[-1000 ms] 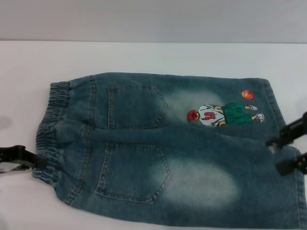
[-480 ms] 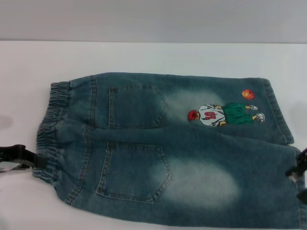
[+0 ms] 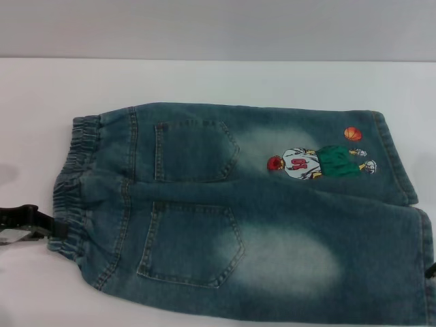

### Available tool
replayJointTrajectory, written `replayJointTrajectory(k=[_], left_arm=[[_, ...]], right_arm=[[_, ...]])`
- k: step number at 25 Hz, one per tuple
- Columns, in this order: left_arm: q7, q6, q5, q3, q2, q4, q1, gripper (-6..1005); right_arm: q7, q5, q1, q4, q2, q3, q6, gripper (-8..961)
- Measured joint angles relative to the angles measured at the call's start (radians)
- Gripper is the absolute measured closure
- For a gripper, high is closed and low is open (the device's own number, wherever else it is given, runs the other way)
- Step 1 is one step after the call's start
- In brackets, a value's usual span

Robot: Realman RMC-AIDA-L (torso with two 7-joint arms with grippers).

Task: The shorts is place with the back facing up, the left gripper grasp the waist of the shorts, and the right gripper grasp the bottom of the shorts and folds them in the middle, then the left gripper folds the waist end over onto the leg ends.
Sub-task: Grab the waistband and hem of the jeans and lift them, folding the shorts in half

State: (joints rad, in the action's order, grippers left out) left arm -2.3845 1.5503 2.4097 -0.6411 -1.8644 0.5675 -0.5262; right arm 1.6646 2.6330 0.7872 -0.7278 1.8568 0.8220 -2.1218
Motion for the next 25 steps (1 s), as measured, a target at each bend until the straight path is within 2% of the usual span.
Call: replayJointTrajectory(k=[8,16,25], left_arm=[[-0.002,-0.002,0.000,0.000,-0.004,0.000,-0.003,951],[-0.002,-0.004,0.000,0.000,-0.013,0.000,-0.005,951],[-0.002,-0.005,0.000,0.000,-0.014,0.000,-0.001,951]], right_arm=[[0.010,0.085,-0.002,0.002,0.011,0.001,0.035,371],[0.012,0.180,-0.004,0.002,0.037,0.003,0.065,371],[0.019,0.229,-0.011,0.019,0.040,0.003,0.070,371]])
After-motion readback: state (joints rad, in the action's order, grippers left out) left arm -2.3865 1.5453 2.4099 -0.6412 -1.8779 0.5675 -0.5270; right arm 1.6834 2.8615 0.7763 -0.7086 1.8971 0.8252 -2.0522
